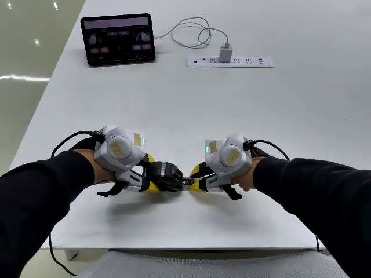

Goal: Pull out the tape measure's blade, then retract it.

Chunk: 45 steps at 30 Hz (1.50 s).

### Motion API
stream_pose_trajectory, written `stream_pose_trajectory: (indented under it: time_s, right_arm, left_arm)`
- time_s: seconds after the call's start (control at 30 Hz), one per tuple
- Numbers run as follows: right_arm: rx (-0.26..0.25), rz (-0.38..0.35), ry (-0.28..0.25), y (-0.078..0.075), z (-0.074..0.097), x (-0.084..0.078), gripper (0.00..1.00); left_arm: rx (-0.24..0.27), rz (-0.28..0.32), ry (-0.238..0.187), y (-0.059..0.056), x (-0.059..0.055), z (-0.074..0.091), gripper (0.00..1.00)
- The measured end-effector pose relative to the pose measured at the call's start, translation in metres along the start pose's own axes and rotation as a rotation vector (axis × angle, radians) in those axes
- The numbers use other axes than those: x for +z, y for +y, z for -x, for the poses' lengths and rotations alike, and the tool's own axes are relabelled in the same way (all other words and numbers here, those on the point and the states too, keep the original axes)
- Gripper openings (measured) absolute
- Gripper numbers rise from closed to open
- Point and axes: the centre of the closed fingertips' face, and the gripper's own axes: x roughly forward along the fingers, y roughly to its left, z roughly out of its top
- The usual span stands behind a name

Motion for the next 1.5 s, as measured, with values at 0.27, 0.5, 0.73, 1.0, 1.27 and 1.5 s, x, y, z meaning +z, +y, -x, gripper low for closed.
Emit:
stream_pose_trajectory:
  time_s: [0.27,0.5,0.73,1.0,1.27,1.5]
  right_arm:
    - [-0.004,-0.008,0.002,0.0,0.003,-0.003,0.1]
    - [-0.004,-0.004,0.012,-0.001,0.005,-0.007,0.1]
    - [-0.006,-0.013,0.012,-0.001,0.009,-0.011,0.1]
    - [-0.007,-0.019,0.008,-0.002,0.013,-0.016,0.09]
    - [-0.011,-0.042,-0.001,-0.002,0.018,-0.021,0.09]
    - [-0.014,-0.048,0.009,-0.002,0.022,-0.026,0.09]
  left_arm:
    - [0.001,0.002,0.0,0.0,0.0,0.0,0.3]
    - [0.003,0.004,0.0,0.0,0.0,0.0,0.3]
    - [0.007,0.009,-0.002,0.001,-0.001,-0.001,0.3]
    - [0.008,0.012,-0.005,0.002,-0.002,-0.001,0.3]
    - [0.004,0.008,-0.005,0.0,-0.001,0.0,0.3]
    - [0.005,0.015,-0.01,-0.002,0.001,0.001,0.3]
